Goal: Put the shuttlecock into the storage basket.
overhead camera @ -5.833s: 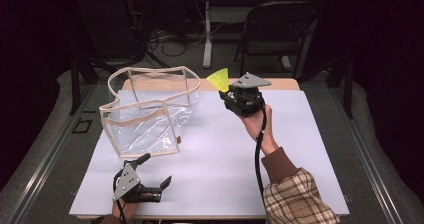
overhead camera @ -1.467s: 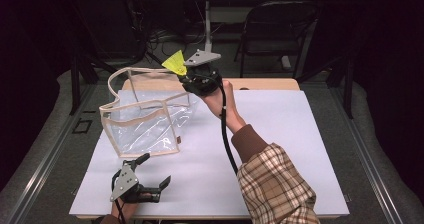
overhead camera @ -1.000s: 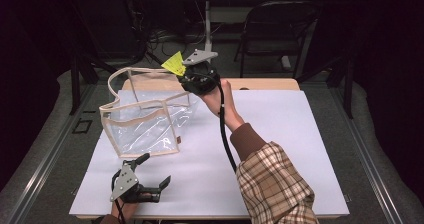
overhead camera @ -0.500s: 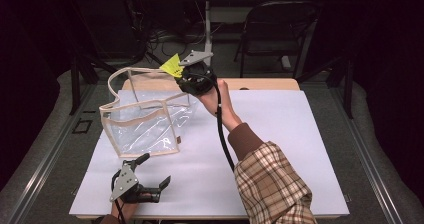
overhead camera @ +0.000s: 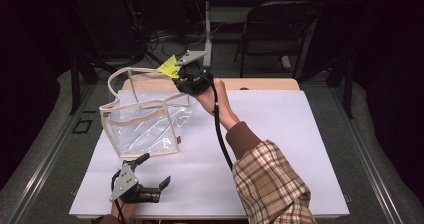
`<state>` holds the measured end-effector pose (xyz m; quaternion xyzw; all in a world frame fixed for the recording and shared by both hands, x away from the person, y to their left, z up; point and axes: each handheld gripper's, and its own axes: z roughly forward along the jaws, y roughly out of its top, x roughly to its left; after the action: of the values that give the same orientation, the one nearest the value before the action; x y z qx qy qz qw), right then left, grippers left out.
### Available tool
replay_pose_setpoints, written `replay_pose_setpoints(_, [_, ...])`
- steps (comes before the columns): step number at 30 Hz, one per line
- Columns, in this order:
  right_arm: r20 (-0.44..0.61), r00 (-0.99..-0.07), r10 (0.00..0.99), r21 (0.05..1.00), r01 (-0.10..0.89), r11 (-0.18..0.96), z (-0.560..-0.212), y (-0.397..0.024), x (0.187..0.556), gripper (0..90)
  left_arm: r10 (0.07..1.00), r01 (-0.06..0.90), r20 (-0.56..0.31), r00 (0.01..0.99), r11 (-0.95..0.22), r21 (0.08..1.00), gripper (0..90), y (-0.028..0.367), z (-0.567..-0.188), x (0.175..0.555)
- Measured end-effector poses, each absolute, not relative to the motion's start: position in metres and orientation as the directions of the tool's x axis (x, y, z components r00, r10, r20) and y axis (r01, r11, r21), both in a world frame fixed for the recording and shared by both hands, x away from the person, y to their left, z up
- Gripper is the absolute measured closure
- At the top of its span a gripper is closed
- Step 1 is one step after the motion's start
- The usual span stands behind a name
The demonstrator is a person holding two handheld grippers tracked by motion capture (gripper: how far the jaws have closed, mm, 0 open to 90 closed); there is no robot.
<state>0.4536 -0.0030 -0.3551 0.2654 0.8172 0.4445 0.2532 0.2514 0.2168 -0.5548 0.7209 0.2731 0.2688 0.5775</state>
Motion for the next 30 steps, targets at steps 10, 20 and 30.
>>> replay_pose_setpoints(10, [-0.165,-0.737,0.655,0.850,0.231,0.474,-0.358,0.001,0.456,64.9,0.704,0.083,0.072,0.707,-0.184,0.979,0.0,0.217,-0.555,0.252])
replay_pose_setpoints(20, [-0.165,-0.742,0.649,0.833,0.247,0.495,-0.360,0.005,0.459,64.9,0.700,0.082,0.072,0.710,-0.185,0.979,0.1,0.216,-0.555,0.251])
replay_pose_setpoints(30, [-0.162,-0.749,0.642,0.815,0.265,0.515,-0.362,0.012,0.462,64.8,0.701,0.082,0.073,0.709,-0.185,0.979,0.0,0.217,-0.554,0.251])
